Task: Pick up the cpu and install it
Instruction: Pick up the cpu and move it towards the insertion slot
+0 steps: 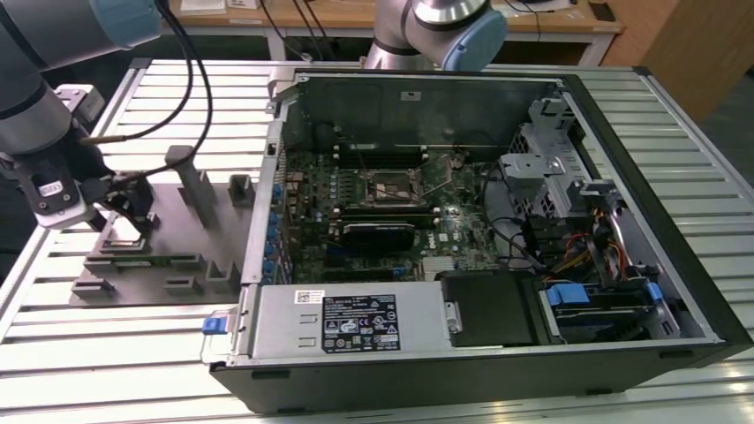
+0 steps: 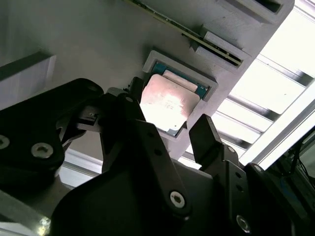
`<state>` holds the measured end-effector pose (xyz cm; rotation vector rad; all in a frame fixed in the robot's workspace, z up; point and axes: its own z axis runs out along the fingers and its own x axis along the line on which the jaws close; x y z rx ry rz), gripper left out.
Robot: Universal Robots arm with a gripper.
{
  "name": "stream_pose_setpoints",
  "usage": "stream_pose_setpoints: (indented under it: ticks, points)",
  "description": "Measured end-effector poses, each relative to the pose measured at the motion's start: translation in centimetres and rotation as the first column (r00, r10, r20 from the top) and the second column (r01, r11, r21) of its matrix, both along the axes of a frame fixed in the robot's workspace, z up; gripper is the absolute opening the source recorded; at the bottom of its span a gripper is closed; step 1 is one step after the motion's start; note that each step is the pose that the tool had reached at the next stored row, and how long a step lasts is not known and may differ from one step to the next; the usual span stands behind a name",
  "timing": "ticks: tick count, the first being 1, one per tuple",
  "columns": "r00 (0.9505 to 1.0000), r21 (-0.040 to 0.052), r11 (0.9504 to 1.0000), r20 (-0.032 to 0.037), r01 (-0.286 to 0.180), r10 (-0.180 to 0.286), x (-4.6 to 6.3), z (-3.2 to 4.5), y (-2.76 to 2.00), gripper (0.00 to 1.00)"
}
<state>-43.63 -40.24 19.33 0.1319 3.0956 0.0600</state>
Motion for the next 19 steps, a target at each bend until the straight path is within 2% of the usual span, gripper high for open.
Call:
stream_pose_setpoints:
  ticks: [19]
  points:
    - [0.9994,-0.0016,0.9994,-0.0001,-0.035,0.035,0.00,-0.98,0.11,0.65]
